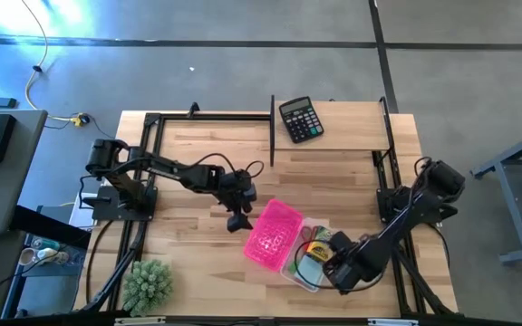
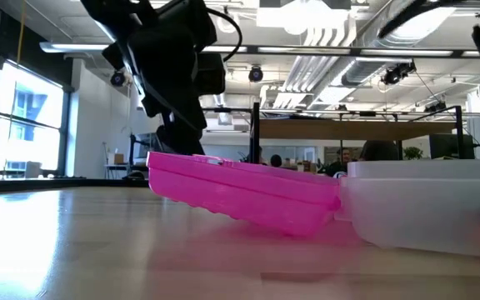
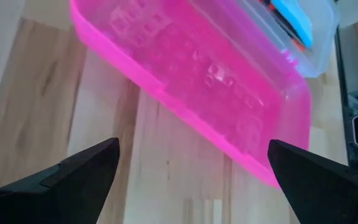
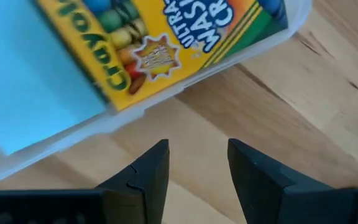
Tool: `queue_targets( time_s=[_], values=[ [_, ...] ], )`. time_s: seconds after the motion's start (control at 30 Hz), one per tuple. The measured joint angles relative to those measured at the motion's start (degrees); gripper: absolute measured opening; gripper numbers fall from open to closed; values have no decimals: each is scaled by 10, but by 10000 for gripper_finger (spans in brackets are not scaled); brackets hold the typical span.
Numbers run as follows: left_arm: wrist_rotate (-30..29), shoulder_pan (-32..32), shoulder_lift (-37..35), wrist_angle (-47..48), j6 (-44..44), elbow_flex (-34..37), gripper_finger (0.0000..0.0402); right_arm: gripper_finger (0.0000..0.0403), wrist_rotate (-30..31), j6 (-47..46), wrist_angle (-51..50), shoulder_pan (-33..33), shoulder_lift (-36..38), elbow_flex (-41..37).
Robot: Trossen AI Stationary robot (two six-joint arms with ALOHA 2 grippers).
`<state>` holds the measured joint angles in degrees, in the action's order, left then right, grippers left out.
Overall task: Pack school essentials
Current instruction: Close the pink supply box
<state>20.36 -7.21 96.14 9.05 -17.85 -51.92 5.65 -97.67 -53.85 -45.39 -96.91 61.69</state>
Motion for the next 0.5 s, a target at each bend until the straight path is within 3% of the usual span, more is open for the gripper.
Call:
queue_targets(
  time_s=[0.27,0.5],
  values=[
    [0,18,0,-3,0,0,400,153,0,-14,1,21,-56,0],
    [0,32,0,-3,0,0,400,153,12,15,-2,65,-63,0]
  ],
)
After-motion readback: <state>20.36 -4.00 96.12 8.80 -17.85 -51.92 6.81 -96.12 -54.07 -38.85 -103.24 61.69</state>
